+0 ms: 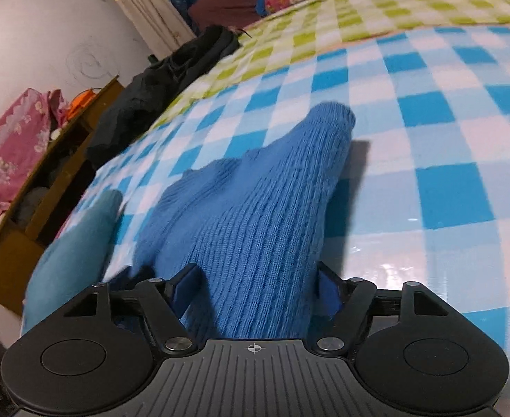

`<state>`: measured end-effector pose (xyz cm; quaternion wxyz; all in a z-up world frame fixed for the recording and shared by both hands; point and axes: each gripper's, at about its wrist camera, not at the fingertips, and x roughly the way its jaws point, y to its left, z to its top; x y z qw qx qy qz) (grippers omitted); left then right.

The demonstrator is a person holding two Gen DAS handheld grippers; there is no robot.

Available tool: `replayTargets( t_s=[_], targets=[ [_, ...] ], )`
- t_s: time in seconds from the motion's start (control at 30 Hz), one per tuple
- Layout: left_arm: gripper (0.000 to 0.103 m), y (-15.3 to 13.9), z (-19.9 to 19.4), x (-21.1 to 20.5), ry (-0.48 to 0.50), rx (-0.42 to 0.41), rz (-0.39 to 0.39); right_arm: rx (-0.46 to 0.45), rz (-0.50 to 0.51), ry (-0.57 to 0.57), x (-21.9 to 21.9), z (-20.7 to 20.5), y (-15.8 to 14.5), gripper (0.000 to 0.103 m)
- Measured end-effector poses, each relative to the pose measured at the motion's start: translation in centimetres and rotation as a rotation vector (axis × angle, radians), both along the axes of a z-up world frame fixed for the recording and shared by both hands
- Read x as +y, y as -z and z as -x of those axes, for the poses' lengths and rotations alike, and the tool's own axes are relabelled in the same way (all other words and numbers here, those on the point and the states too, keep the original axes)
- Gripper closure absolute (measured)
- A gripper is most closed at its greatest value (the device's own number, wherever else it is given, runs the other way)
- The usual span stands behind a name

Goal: Fold small clothes

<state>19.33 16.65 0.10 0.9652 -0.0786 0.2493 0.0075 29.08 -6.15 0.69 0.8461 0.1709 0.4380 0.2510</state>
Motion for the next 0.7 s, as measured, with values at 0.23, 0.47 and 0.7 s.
replayTargets(
  t_s=[0.23, 0.47, 0.7],
  targets=[
    [0.053, 0.9, -0.6, 0.5, 0.015, 0.018, -0.005, -0.011, 0.006, -0.028, 1.4, -0.5, 0.8, 0.031],
    [0.053, 1.5, -0.4, 1.9, 0.043, 0.06, 0.152, -0.006, -0.006, -0.056, 0.5, -0.3, 0.5, 0.056],
    [0.058, 1.5, 2.7, -1.7, 0.142, 0.131, 0.19, 0.007, 0.027, -0.084, -2.7, 2.6, -0.3, 0.06]
  ],
)
